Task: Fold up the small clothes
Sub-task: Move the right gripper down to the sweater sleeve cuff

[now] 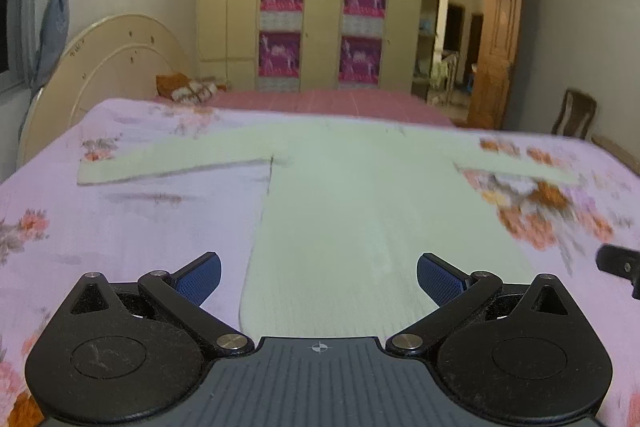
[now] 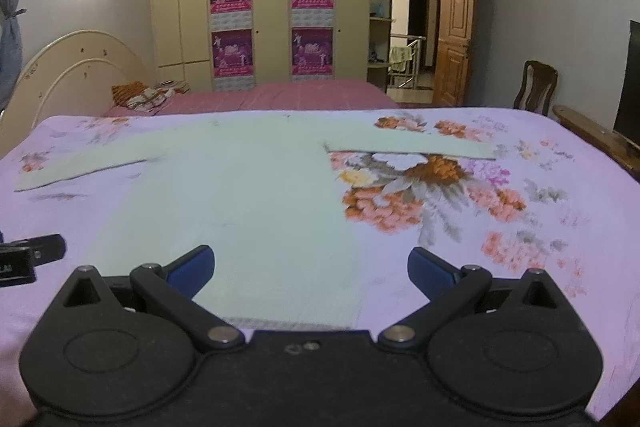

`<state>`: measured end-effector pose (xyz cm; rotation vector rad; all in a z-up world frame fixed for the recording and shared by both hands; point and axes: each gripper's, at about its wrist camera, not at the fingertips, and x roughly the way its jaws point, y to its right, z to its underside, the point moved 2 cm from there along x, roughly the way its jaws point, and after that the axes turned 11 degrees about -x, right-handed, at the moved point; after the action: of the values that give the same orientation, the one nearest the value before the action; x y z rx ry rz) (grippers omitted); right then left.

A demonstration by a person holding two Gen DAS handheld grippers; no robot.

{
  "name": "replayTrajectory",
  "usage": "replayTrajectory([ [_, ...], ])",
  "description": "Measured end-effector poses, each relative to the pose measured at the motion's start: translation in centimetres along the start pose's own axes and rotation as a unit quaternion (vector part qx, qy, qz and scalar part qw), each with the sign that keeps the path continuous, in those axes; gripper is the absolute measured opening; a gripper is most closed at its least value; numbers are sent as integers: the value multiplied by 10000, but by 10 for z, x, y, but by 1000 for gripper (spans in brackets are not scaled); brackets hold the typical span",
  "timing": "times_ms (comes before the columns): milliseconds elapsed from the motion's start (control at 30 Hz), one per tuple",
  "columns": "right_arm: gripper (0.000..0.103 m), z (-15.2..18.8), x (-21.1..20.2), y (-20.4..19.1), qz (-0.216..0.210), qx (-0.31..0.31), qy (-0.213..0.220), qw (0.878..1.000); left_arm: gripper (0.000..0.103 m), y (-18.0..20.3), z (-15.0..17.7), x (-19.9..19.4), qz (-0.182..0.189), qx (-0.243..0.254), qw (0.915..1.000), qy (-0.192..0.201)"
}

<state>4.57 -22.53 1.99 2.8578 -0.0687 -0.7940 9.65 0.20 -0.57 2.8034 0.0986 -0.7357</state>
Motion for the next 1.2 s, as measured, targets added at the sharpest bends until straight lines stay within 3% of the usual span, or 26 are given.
replayTrajectory([
  [100,102,-11,13,12,95,124,25,9999,103,3,-13,13,93,-165,9997,178],
  [233,102,-28,34,26,199,191,88,9996,103,16,-32,48,179,-120,9997,-69],
  [467,102,-60,89,62,298,385,79,9988,103,44,-68,118,442,-24,9989,-127],
  [700,102,-88,156,106,379,747,116,9964,103,65,-106,205,293,154,9995,-9],
  [833,86,-97,206,138,359,1088,171,9933,103,75,-113,263,16,570,9984,66],
  [867,80,-97,217,146,376,1182,164,9921,103,75,-114,279,-20,529,9986,58],
  [1033,72,-91,279,190,647,1490,142,9866,103,68,-118,343,-360,162,9992,2],
  [1200,58,-71,329,237,878,2010,30,9756,103,63,-113,381,-511,90,9987,8],
])
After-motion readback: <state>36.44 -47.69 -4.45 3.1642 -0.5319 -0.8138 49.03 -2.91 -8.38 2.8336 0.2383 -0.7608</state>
